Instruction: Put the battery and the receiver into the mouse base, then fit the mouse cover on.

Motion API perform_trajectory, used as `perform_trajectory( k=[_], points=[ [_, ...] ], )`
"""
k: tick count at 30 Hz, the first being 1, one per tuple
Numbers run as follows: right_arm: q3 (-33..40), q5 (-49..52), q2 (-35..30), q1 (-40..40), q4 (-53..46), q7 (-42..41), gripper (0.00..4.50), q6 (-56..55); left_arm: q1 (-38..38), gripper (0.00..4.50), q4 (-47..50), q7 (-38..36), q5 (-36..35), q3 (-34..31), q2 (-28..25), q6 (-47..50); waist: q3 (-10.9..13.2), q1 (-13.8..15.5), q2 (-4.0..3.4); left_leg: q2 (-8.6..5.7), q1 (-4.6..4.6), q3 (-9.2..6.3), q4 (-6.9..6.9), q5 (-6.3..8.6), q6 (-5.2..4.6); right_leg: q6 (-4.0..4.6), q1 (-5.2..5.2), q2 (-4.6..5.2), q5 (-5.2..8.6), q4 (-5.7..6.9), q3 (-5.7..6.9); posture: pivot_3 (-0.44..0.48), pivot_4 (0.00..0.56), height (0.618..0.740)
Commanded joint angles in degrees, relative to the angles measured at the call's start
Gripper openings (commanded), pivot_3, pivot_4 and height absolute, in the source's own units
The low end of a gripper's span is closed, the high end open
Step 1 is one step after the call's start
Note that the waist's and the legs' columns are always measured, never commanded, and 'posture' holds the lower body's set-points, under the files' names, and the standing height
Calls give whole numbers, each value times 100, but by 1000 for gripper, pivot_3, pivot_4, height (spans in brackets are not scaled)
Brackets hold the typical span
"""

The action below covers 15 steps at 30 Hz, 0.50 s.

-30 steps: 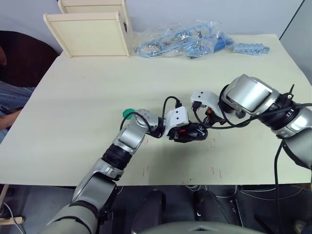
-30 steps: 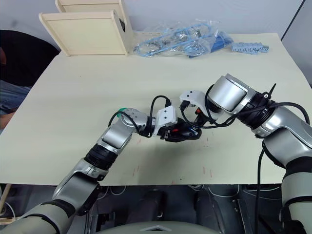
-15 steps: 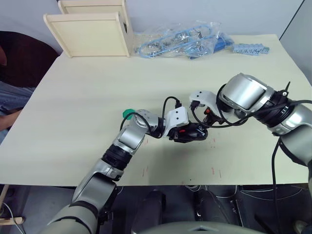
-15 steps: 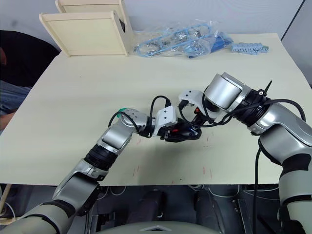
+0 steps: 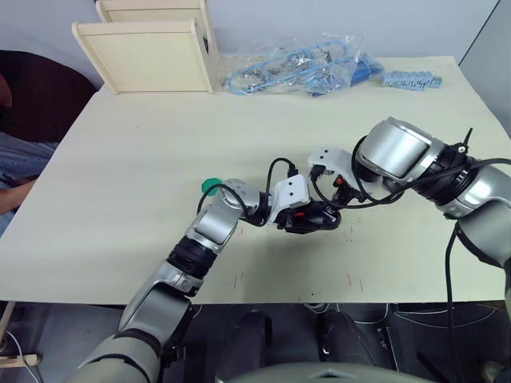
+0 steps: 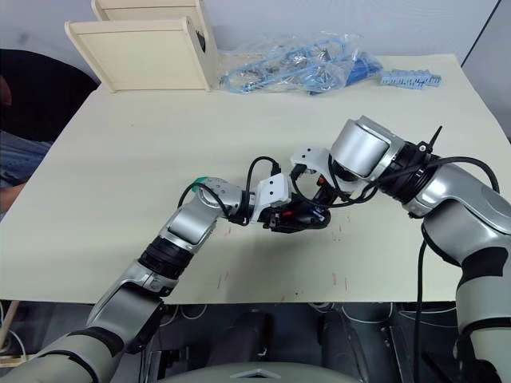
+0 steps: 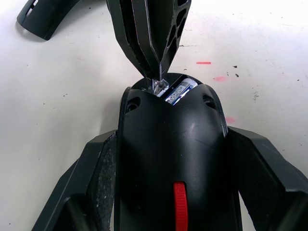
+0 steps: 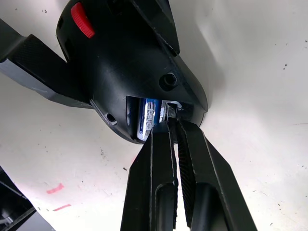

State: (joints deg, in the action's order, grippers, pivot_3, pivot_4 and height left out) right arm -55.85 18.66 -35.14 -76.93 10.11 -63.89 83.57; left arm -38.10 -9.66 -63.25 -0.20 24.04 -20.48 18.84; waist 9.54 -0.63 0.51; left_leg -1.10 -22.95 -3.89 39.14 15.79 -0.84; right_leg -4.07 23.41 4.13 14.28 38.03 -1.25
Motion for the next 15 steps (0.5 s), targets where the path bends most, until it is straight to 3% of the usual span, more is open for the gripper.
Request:
perform_trajectory(
  k=[1, 15],
  points=[
    [-81, 64, 30, -196, -15, -153, 0, 7, 98, 2858, 27, 91, 52, 121, 89, 31, 0, 0, 0, 0, 0, 0, 0, 0, 0, 0, 0, 0, 0, 0, 0, 0, 150, 740],
    [-38, 293, 294, -406, 386, -195, 0, 420, 122, 2858, 57, 111, 59, 115, 112, 51, 0, -1, -1, -3, -1, -3, 0, 0, 0, 0, 1, 1, 0, -1, 2, 0, 150, 740]
  ],
)
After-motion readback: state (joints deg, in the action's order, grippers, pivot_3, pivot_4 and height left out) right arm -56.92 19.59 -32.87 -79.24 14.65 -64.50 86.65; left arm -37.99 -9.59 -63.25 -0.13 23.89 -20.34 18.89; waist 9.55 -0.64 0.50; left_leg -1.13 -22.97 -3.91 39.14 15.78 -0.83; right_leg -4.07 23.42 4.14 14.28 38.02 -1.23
